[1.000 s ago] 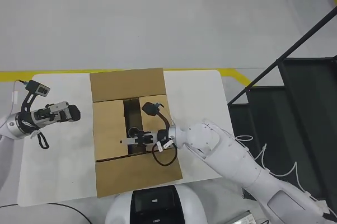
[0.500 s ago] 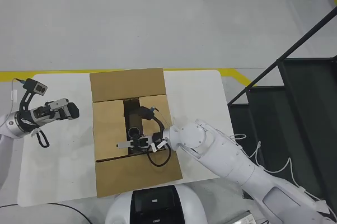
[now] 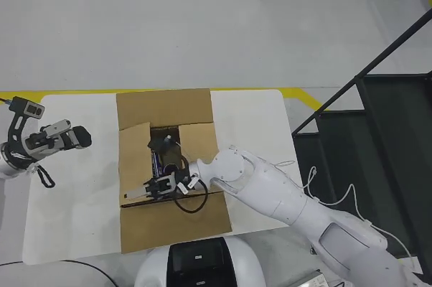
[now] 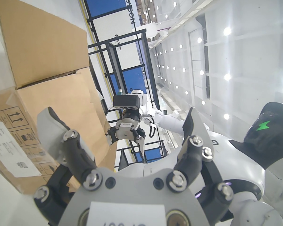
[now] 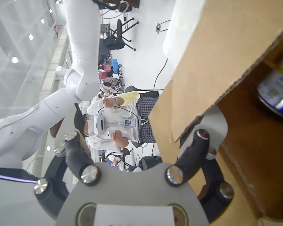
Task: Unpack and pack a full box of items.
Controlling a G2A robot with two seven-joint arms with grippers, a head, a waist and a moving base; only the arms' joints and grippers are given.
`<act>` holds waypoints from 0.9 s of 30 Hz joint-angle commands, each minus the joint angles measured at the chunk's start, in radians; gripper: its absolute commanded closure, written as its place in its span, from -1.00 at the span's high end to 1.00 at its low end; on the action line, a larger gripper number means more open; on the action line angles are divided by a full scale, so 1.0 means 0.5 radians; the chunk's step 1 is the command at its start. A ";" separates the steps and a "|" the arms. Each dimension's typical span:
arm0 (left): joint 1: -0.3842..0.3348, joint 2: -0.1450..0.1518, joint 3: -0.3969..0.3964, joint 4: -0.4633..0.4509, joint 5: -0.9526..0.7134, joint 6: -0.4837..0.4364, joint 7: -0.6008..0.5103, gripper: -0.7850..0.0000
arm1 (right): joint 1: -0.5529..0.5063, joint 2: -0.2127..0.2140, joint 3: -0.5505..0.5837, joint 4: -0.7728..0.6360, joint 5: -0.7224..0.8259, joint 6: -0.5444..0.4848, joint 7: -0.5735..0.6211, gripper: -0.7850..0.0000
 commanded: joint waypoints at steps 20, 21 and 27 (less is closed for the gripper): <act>0.198 0.019 -0.216 -0.235 -0.210 0.154 -0.180 1.00 | 0.337 -0.485 -0.464 0.558 0.012 -0.291 -0.261 1.00; 0.191 0.019 -0.203 -0.225 -0.181 0.178 -0.192 1.00 | 0.344 -0.503 -0.475 0.585 0.009 -0.285 -0.255 1.00; 0.101 0.028 -0.091 -0.098 0.180 0.360 -0.142 1.00 | 0.350 -0.564 -0.472 0.667 -0.012 -0.308 -0.226 1.00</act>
